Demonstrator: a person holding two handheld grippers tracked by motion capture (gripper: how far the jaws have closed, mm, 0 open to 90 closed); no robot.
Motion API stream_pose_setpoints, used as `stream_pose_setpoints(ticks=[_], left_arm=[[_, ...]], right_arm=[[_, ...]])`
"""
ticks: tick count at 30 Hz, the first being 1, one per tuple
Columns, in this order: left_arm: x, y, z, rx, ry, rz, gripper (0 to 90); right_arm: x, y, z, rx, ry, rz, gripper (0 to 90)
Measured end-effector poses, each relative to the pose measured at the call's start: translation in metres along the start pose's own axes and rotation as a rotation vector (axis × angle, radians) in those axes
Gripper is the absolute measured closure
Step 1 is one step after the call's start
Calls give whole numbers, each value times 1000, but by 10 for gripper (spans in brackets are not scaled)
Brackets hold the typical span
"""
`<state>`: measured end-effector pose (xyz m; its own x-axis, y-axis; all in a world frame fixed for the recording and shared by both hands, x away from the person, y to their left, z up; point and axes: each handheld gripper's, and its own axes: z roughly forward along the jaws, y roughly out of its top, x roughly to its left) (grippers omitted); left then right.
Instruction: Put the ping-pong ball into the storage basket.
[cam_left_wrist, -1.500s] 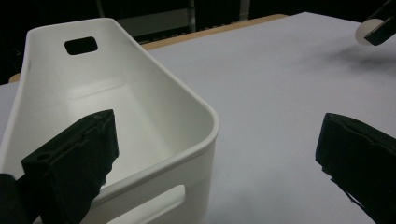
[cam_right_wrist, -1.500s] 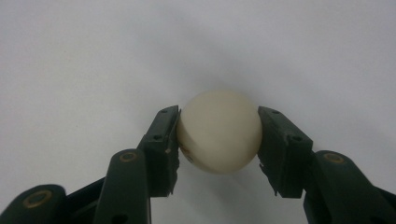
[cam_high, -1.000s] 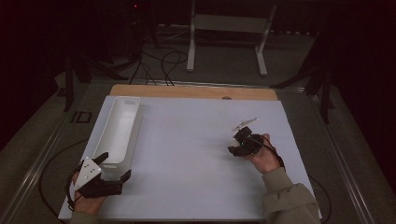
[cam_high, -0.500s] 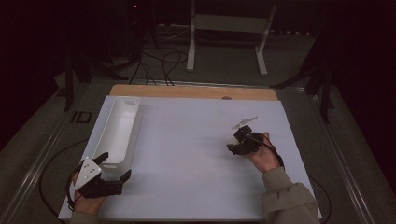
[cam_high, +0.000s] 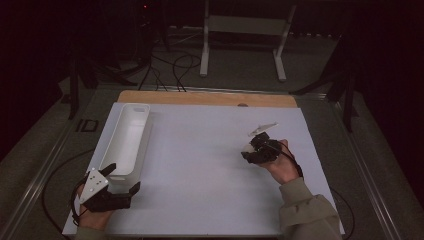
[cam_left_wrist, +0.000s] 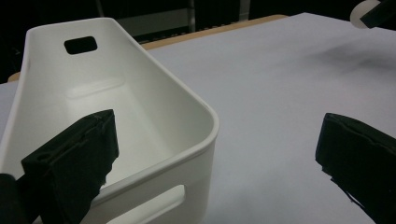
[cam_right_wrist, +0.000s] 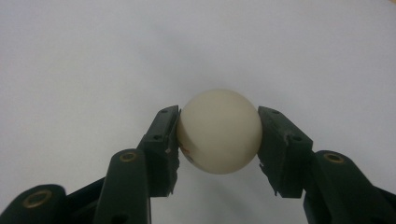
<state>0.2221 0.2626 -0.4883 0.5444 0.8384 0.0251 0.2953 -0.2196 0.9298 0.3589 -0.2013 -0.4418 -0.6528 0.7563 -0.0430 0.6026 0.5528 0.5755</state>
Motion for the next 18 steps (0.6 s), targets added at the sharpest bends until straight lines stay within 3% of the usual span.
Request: stream_pose_setpoints(ticks=[18], left_arm=[[0, 0, 0, 0, 1, -2, 0]], right_arm=[[2, 9, -2, -40, 17, 5, 507]])
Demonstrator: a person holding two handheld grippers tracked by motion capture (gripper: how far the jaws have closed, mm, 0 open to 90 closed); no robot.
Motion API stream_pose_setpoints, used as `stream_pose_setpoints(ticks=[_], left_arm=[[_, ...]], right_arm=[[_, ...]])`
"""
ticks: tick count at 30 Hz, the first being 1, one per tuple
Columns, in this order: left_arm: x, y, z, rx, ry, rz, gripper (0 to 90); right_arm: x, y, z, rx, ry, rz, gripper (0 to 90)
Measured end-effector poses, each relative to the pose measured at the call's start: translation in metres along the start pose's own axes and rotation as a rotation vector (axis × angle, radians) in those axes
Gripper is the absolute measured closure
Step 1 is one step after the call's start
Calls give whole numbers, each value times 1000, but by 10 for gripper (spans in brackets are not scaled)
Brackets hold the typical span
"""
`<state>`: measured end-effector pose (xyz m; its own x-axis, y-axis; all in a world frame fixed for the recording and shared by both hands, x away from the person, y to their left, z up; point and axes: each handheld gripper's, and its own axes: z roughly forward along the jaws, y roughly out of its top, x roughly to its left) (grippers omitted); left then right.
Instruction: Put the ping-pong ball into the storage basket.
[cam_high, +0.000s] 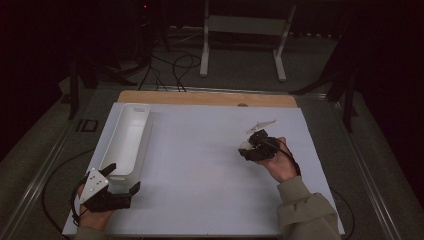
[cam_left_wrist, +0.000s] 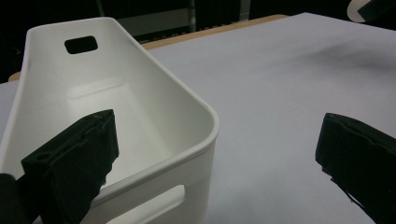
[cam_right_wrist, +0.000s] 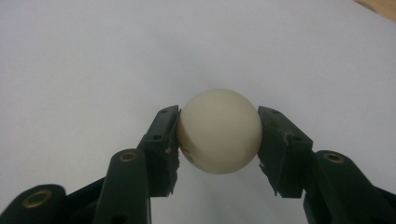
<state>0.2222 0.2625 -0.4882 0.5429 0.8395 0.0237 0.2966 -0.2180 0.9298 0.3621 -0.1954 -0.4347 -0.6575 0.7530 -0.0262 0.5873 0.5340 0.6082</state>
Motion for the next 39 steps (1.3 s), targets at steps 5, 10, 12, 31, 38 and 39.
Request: stream_pose_setpoints(ticks=[5, 10, 12, 31, 38, 39], left_arm=[[0, 0, 0, 0, 0, 0, 0], [0, 0, 0, 0, -1, -1, 0], [0, 0, 0, 0, -1, -1, 0], [0, 0, 0, 0, -2, -1, 0], [0, 0, 0, -1, -3, -1, 0], [0, 0, 0, -1, -3, -1, 0]], right_arm=[[1, 3, -1, -9, 3, 6, 507], [2, 6, -1, -19, 5, 3, 507], [2, 7, -1, -23, 6, 6, 507], [1, 13, -2, -59, 20, 20, 507], [2, 16, -2, -67, 22, 18, 507], [3, 16, -2, -67, 21, 17, 507]])
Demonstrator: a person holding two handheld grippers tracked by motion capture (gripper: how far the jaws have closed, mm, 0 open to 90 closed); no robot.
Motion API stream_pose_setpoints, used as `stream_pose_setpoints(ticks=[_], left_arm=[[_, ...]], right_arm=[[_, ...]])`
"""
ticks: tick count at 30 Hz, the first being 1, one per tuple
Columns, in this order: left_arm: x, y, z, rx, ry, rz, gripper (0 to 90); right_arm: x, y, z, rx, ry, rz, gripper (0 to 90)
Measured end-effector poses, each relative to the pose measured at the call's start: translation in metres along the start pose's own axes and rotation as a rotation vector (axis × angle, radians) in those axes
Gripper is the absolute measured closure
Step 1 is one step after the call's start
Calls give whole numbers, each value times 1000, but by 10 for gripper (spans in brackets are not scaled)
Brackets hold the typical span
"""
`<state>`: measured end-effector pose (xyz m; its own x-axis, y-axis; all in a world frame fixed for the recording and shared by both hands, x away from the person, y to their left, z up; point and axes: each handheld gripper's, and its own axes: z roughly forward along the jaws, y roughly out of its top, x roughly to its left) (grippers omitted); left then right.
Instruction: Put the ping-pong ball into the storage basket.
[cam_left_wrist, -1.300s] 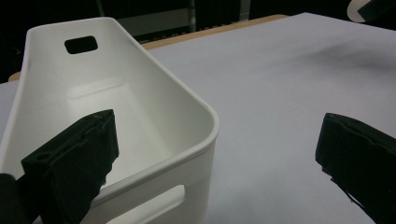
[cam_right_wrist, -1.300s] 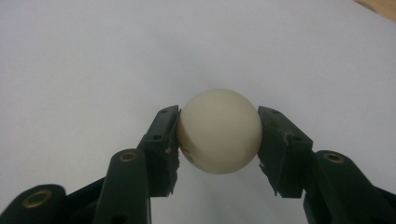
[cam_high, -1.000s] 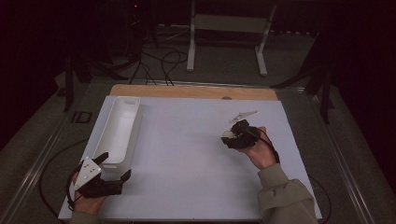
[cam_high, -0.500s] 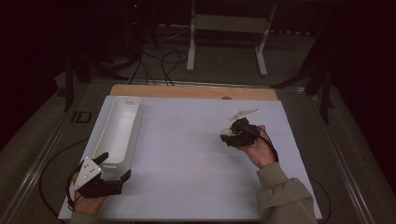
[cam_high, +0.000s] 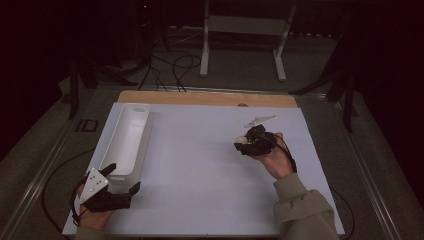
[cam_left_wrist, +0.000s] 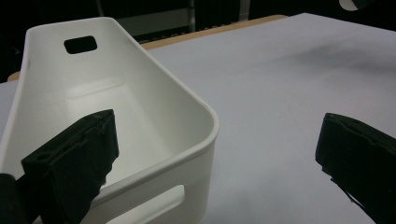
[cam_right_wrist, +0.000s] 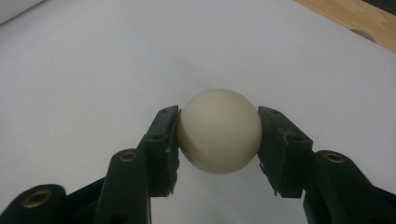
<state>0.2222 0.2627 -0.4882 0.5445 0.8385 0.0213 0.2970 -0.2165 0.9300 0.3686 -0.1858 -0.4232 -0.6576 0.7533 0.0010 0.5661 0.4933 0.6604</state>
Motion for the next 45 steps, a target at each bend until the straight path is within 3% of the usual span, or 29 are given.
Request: stream_pose_setpoints(ticks=[28, 45], left_arm=[[0, 0, 0, -1, -2, -2, 0], [0, 0, 0, -1, -3, -3, 0]], right_arm=[[4, 9, 3, -24, -1, -12, 507], [8, 14, 3, -95, 7, -34, 508]])
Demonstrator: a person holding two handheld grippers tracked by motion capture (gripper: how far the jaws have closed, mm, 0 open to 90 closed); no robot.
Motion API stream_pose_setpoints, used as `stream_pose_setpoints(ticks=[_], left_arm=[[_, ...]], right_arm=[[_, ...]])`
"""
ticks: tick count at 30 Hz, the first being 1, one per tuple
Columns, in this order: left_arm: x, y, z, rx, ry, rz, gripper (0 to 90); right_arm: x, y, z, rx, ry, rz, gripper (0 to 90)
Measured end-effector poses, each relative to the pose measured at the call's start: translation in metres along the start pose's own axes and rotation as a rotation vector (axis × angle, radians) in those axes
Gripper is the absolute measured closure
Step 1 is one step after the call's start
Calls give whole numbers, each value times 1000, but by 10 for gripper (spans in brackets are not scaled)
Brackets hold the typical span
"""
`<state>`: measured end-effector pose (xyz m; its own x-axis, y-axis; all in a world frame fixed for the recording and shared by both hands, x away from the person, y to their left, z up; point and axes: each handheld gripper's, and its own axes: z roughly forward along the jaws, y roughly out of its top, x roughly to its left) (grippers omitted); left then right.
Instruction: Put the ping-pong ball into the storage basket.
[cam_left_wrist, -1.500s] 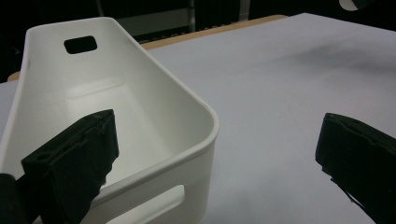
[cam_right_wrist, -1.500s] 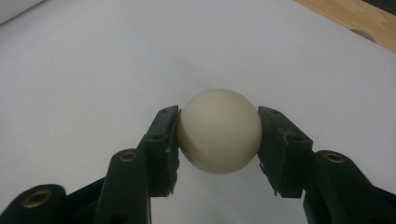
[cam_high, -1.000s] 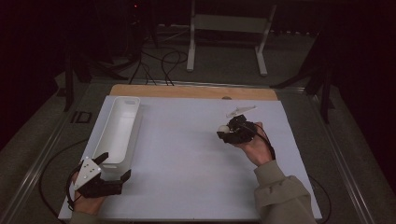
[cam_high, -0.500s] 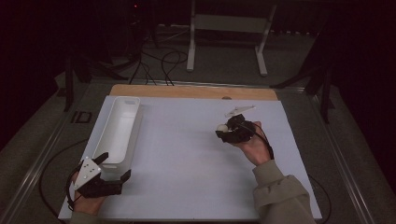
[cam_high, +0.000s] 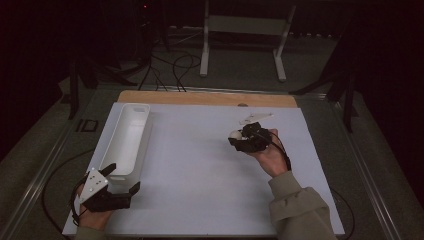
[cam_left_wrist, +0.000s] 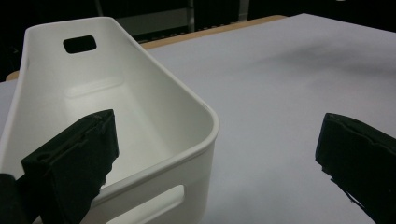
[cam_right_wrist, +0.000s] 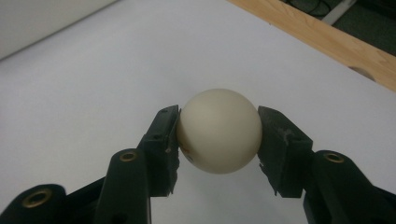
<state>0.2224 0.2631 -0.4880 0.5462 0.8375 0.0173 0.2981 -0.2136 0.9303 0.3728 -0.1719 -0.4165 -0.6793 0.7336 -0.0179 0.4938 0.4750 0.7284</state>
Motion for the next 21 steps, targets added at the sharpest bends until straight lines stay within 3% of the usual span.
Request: stream_pose_setpoints(ticks=[21], left_arm=[[0, 0, 0, 0, -2, 0, 0]], right_arm=[[16, 9, 6, -75, 37, -27, 507]])
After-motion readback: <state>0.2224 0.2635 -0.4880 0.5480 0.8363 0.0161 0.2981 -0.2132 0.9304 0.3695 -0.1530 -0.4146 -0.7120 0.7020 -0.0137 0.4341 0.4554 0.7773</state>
